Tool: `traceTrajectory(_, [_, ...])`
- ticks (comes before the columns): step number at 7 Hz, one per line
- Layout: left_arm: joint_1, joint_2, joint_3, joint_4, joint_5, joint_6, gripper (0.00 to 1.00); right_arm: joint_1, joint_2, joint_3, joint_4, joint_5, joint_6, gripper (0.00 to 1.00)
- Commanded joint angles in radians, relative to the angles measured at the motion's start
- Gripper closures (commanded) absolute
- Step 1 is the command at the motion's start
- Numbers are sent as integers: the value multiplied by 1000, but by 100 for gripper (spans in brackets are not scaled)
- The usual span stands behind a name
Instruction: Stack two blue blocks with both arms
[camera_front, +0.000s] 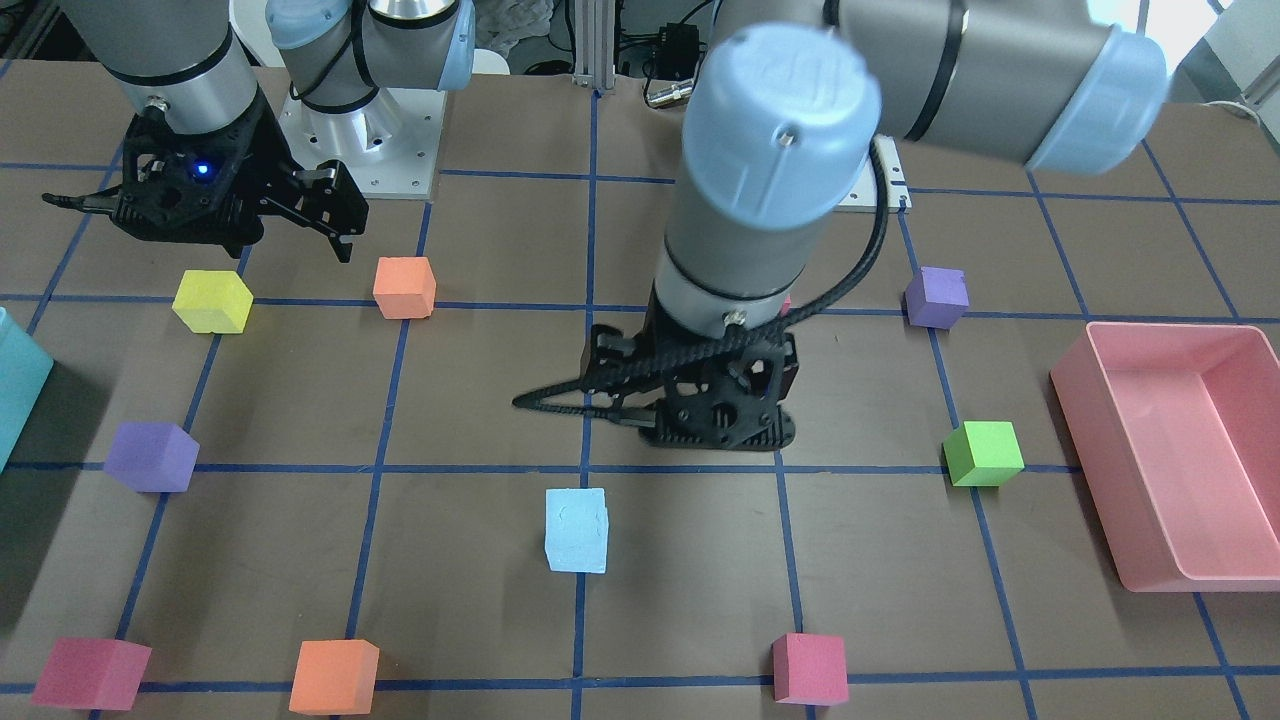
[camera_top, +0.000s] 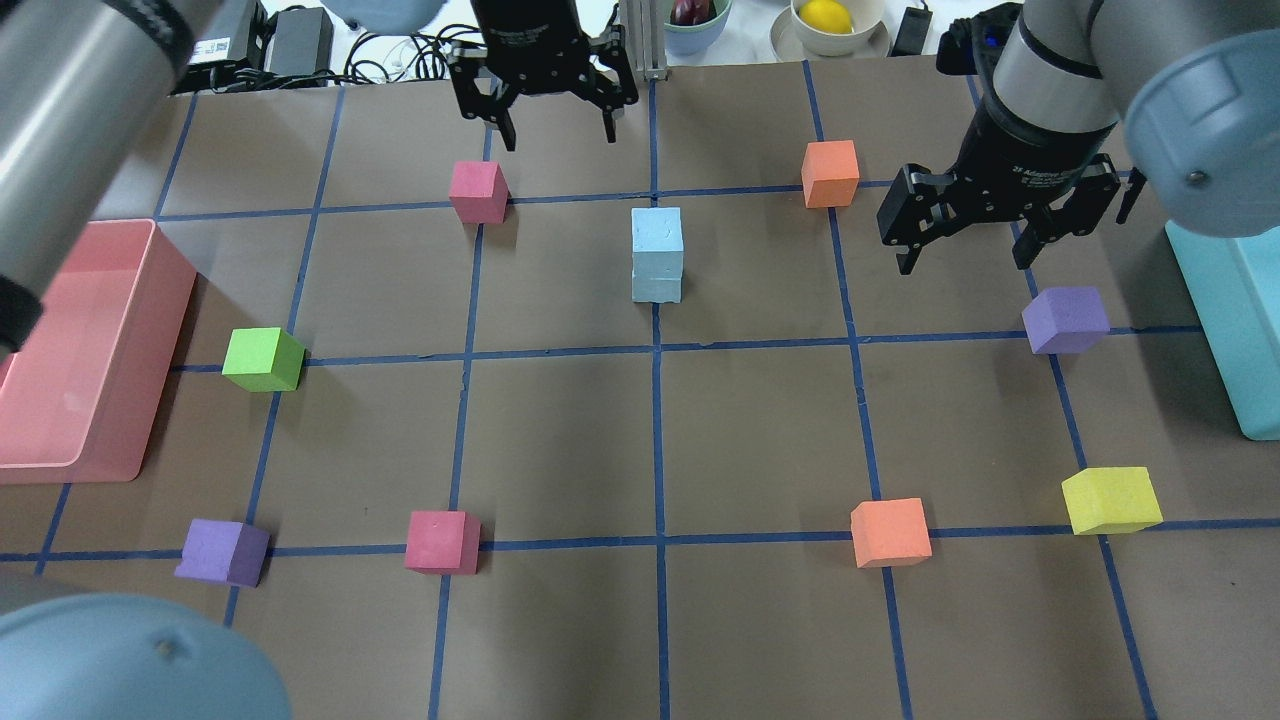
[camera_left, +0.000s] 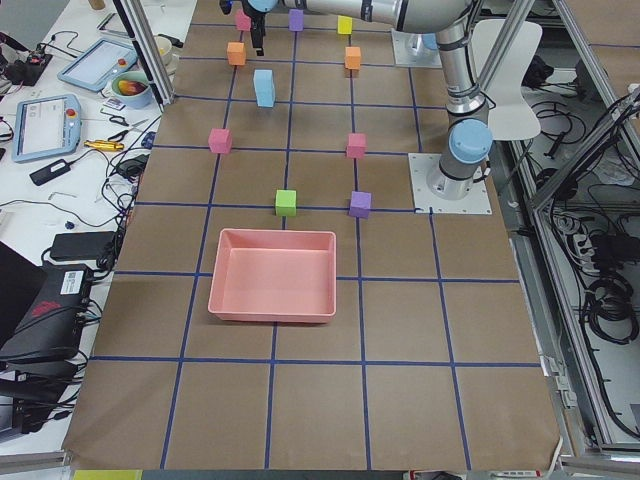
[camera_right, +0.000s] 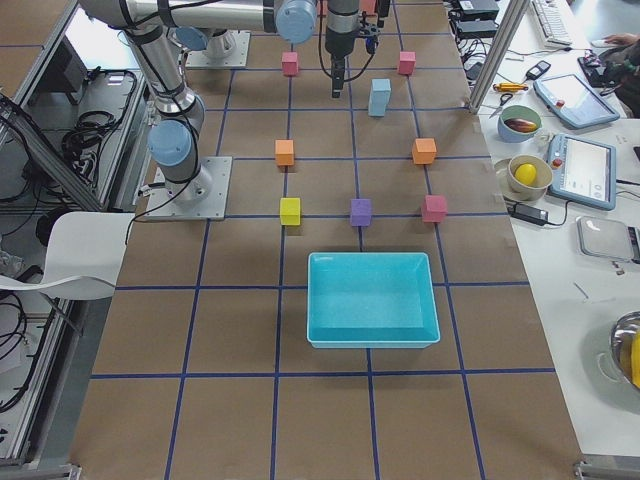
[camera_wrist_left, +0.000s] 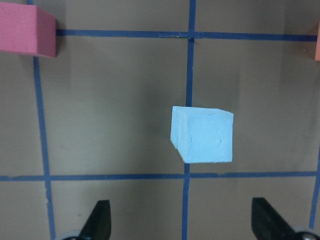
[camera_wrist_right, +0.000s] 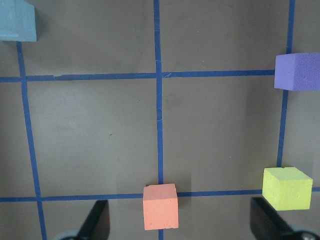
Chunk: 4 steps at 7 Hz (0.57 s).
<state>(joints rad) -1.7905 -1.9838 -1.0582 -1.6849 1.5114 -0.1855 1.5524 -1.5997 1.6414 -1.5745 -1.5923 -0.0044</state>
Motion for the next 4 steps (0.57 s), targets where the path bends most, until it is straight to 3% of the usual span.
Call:
traceTrajectory(1, [77, 141, -2, -137, 0, 124, 0, 0, 1, 0, -1, 2, -2, 0])
traceTrajectory(4, [143, 291, -207, -210, 16, 118, 1, 0, 1, 0, 1, -5, -2, 0])
